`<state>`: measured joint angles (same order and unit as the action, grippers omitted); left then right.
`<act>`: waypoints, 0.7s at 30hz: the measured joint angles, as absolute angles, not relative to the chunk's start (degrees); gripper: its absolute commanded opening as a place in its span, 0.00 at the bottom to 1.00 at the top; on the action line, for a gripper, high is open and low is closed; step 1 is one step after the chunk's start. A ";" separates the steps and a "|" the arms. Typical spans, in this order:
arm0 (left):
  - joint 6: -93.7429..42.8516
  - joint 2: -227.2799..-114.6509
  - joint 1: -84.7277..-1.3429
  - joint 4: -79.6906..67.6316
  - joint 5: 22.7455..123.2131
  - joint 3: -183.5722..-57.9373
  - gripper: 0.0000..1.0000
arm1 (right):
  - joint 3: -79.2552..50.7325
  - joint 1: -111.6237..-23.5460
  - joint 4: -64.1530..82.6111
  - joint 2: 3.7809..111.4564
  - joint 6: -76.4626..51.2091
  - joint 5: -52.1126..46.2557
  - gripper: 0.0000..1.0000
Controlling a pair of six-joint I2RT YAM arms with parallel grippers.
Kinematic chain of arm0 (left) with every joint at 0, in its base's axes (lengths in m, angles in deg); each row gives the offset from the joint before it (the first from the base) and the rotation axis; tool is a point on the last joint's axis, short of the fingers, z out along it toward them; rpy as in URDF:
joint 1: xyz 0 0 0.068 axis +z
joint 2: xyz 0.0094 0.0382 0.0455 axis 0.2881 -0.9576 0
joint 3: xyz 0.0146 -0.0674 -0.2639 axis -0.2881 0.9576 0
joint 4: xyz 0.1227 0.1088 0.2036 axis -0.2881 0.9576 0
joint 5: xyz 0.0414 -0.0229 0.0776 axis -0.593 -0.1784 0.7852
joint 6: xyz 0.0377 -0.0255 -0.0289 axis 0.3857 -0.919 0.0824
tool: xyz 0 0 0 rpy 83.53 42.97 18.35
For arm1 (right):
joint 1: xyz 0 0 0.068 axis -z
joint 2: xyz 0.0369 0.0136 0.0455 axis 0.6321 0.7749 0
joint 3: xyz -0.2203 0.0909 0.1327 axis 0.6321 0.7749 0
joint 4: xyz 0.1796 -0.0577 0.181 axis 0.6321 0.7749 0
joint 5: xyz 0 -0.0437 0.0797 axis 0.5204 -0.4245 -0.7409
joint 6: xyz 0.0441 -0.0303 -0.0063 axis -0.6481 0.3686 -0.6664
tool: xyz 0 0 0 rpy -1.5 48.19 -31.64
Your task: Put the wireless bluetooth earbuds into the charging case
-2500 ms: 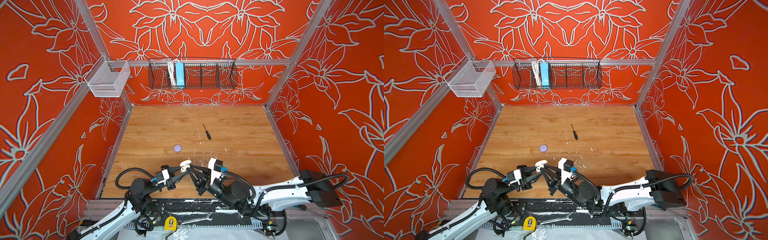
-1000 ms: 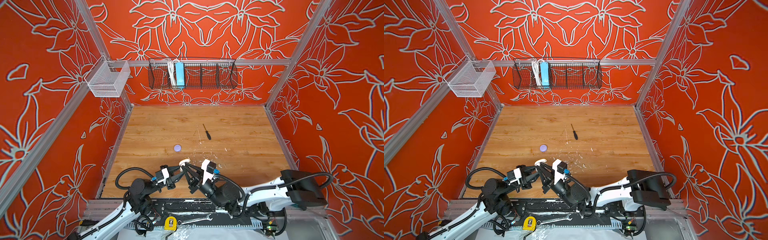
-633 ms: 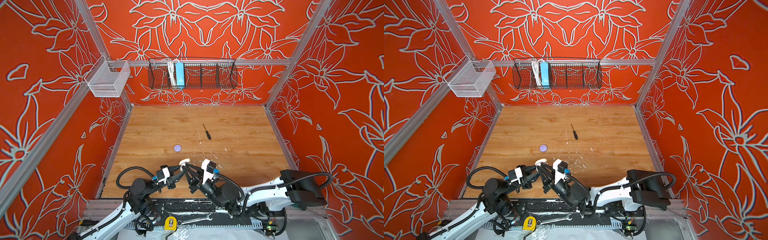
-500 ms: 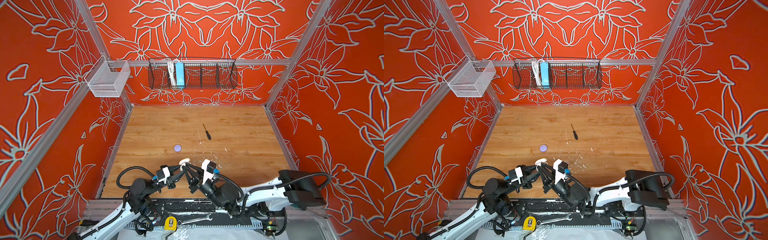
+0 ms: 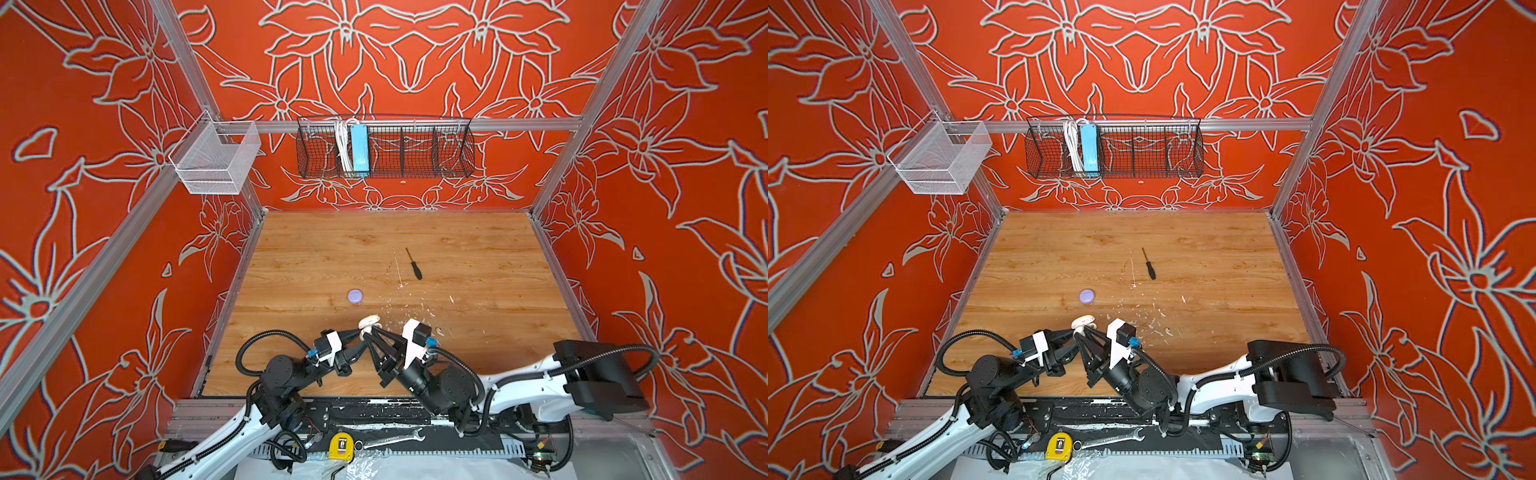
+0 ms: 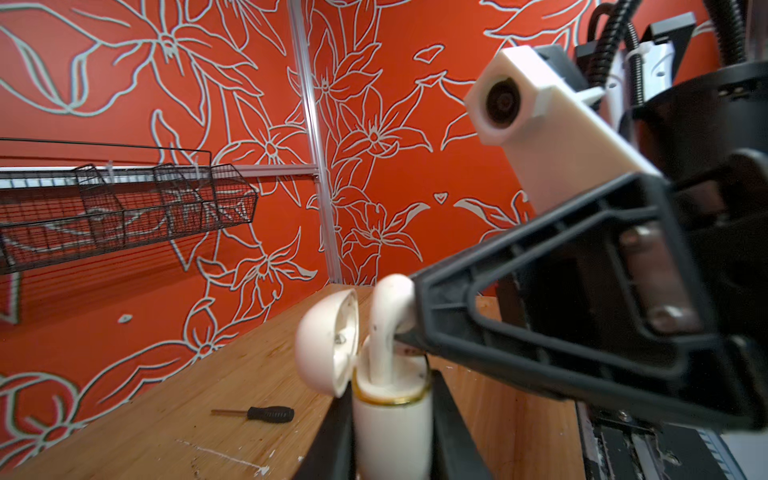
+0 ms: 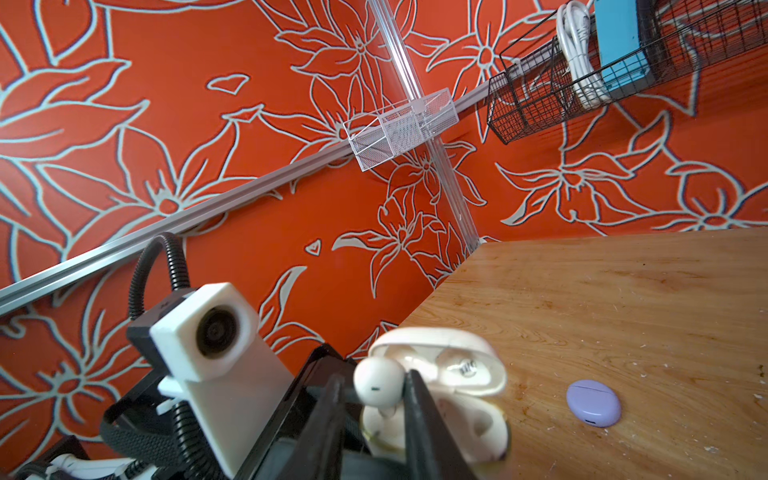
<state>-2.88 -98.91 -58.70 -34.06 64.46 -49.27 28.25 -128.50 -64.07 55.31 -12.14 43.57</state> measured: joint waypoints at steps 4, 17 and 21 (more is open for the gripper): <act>-2.88 -99.08 -58.70 -33.86 64.74 -49.27 0.00 | 28.25 -128.61 -63.74 55.31 -12.25 43.40 0.43; -2.88 -99.37 -58.72 -34.52 64.64 -49.27 0.00 | 28.56 -128.91 -57.23 51.18 -11.81 45.30 0.54; -2.88 -99.37 -58.74 -35.46 64.39 -49.27 0.00 | 28.64 -128.91 -53.95 48.91 -11.59 46.43 0.54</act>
<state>-2.88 -99.37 -58.74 -35.46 64.39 -49.27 28.64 -128.91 -53.95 48.91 -11.59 46.43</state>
